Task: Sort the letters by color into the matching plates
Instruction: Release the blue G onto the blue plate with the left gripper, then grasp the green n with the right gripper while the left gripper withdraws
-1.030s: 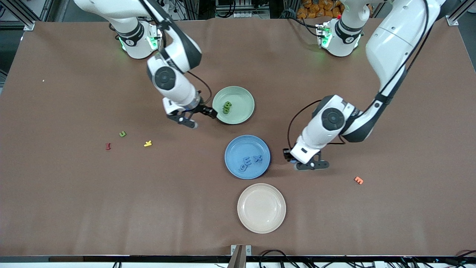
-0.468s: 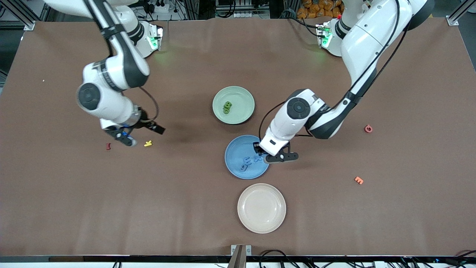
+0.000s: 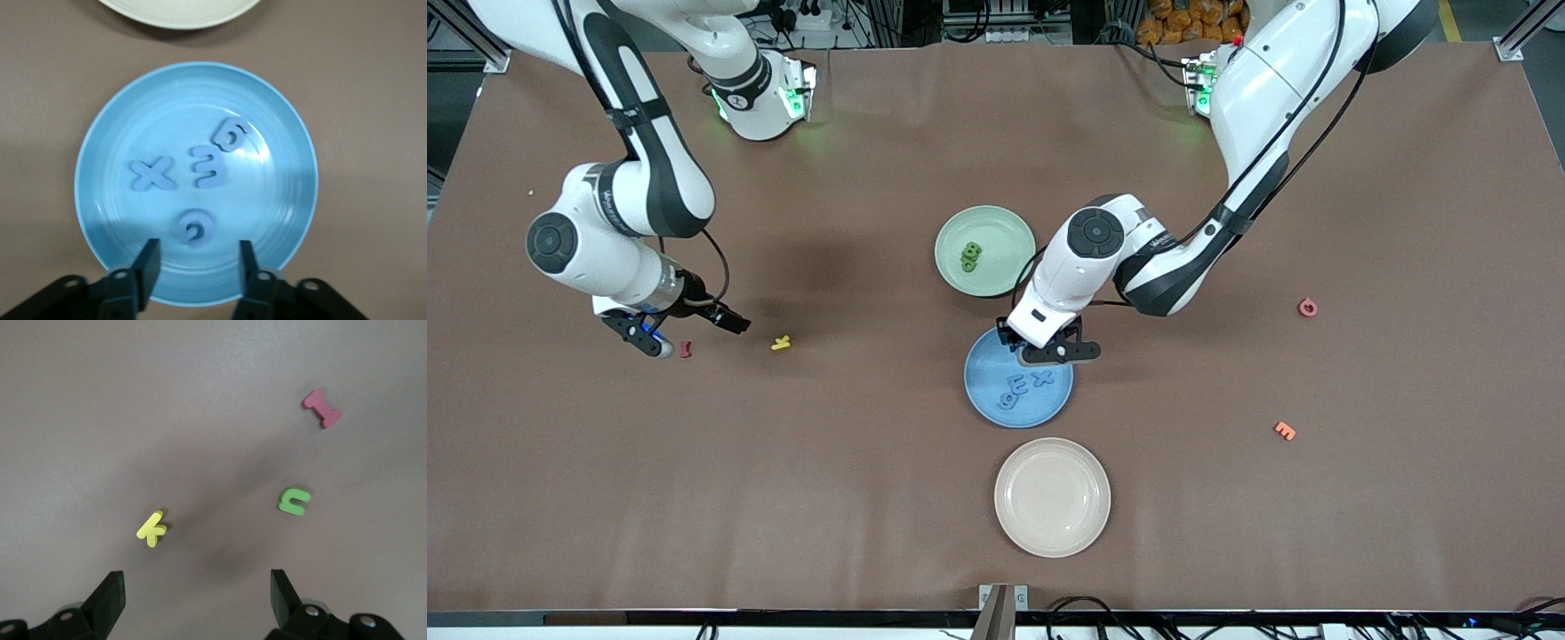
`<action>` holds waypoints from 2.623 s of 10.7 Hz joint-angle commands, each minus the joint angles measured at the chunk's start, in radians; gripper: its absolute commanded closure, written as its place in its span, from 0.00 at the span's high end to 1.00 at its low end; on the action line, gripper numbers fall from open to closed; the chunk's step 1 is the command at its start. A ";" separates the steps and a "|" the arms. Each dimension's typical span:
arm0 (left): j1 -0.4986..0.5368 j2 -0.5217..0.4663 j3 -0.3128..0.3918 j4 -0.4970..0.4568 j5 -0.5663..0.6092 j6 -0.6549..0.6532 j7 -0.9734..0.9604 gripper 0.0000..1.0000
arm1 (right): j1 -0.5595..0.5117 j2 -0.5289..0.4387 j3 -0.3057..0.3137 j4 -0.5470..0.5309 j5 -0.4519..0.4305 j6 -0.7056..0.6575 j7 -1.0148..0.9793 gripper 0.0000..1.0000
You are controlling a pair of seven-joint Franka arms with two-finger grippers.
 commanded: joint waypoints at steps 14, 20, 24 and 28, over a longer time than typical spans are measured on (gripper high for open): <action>0.145 -0.162 0.110 0.013 0.017 -0.514 0.086 1.00 | 0.012 0.144 -0.112 -0.161 -0.012 0.348 -0.015 0.64; 0.260 -0.330 0.127 -0.099 -0.088 -0.548 0.444 1.00 | 0.023 0.133 -0.112 -0.161 -0.013 0.297 -0.018 0.09; 0.256 -0.632 0.321 -0.281 -0.334 -0.559 0.809 1.00 | 0.023 0.075 -0.111 -0.147 -0.013 0.195 -0.022 0.00; 0.188 -0.758 0.453 -0.269 -0.417 -0.566 0.824 1.00 | 0.052 0.004 -0.070 -0.111 -0.009 0.088 -0.013 0.00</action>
